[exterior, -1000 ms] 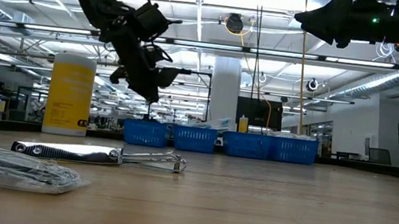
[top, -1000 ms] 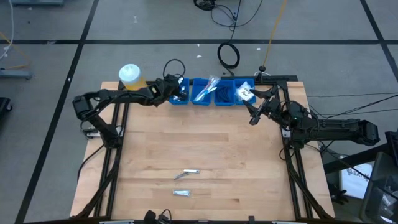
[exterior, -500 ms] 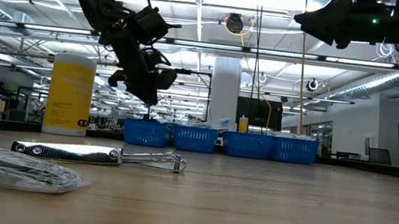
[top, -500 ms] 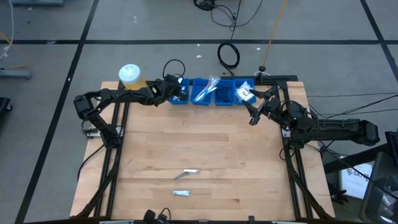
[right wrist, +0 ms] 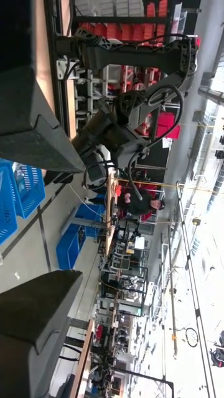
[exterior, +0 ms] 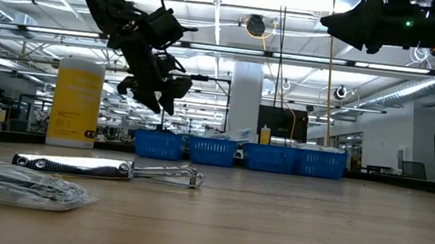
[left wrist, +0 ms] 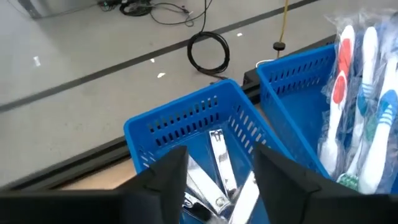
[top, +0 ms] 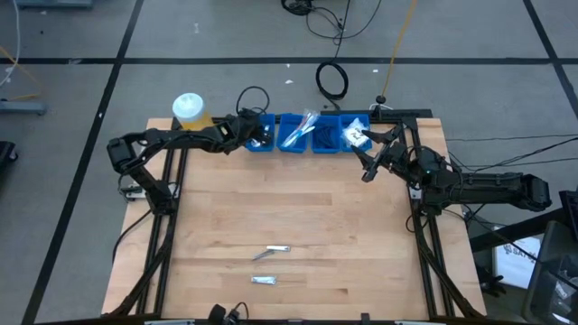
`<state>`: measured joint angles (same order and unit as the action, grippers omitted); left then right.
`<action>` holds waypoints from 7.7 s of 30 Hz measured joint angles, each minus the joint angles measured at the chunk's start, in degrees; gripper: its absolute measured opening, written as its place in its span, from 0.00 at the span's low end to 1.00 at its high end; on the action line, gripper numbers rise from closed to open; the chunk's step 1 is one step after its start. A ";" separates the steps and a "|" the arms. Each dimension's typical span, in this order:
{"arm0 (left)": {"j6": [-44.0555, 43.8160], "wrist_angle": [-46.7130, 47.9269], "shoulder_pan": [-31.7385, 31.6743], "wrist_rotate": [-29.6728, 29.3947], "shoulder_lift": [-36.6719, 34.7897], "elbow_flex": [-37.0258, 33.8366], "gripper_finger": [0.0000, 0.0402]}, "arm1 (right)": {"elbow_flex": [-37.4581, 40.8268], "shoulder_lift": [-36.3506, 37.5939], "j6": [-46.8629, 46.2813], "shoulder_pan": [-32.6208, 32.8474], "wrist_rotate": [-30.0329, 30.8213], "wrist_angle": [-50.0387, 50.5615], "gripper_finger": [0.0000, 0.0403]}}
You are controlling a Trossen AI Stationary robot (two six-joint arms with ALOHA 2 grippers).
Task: Pick & Place Travel size toiletries
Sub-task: Put the silver nail cutter into the left blue basket
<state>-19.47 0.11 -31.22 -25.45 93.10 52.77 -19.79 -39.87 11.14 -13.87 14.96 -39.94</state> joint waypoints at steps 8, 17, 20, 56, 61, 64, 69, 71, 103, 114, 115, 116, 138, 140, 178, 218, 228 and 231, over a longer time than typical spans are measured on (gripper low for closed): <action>14.07 0.72 3.63 17.83 -2.54 0.02 0.54 | 0.00 -0.01 0.07 0.00 0.00 -0.02 0.64; 20.54 8.90 22.80 24.99 -5.73 0.00 0.54 | -0.01 0.00 0.57 -0.02 0.14 -0.08 0.64; 22.18 10.82 32.00 21.04 -5.70 0.09 0.54 | 0.00 -0.01 0.50 -0.02 0.19 -0.07 0.64; -17.89 15.69 59.55 17.07 10.34 0.30 0.54 | 0.00 -0.12 -1.75 0.00 0.02 2.54 0.64; -20.12 16.68 58.51 19.02 10.39 0.26 0.46 | 0.00 -0.12 -1.75 0.00 0.02 2.54 0.64; -20.08 17.42 58.40 19.70 10.43 0.24 0.36 | 0.00 -0.12 -1.75 0.00 0.02 2.54 0.64; -20.08 18.21 58.35 19.20 10.47 0.11 0.16 | 0.00 -0.12 -1.78 0.00 0.00 2.56 0.64; -20.08 18.22 58.05 19.62 10.49 0.11 0.07 | 0.00 -0.12 -2.15 0.00 0.00 2.60 0.64; 10.46 10.09 46.99 -17.90 -17.95 -0.07 0.04 | 0.00 -0.10 -2.56 -0.01 0.00 2.97 0.64; 14.10 2.74 23.59 -15.57 -18.64 -0.07 0.04 | 0.00 -0.10 -2.56 -0.01 0.00 3.00 0.64; 13.18 2.78 21.18 -14.25 -18.64 -0.07 0.03 | 0.00 -0.10 -2.56 -0.01 0.00 2.99 0.64; 11.99 2.79 18.85 -12.54 -18.62 -0.07 0.02 | 0.00 -0.10 -2.56 -0.01 0.00 3.00 0.64; -3.49 -4.27 -0.44 5.20 3.10 0.00 0.07 | 0.00 -0.10 -2.51 0.00 0.00 3.37 0.64; -3.83 -4.86 -0.70 5.91 4.18 0.00 0.06 | 0.00 -0.10 -2.47 -0.02 0.00 3.37 0.64; 11.37 -4.49 5.96 41.40 1.54 0.04 0.17 | 0.00 -0.10 -1.57 0.00 0.02 3.39 0.64; 8.35 -2.61 49.65 7.50 1.07 0.02 0.50 | 0.00 -0.12 -2.86 0.00 0.00 3.37 0.64; 15.20 0.26 50.75 16.18 4.48 0.04 0.65 | -0.02 -0.12 -2.78 -0.02 0.00 3.54 0.64; 15.80 -0.41 50.90 16.40 6.73 0.00 0.64 | -0.04 -0.30 -2.79 -0.02 0.01 3.44 0.64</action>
<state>-3.67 -0.31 19.68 -9.05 99.83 52.77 -19.84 -40.16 8.35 -13.89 14.97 -36.51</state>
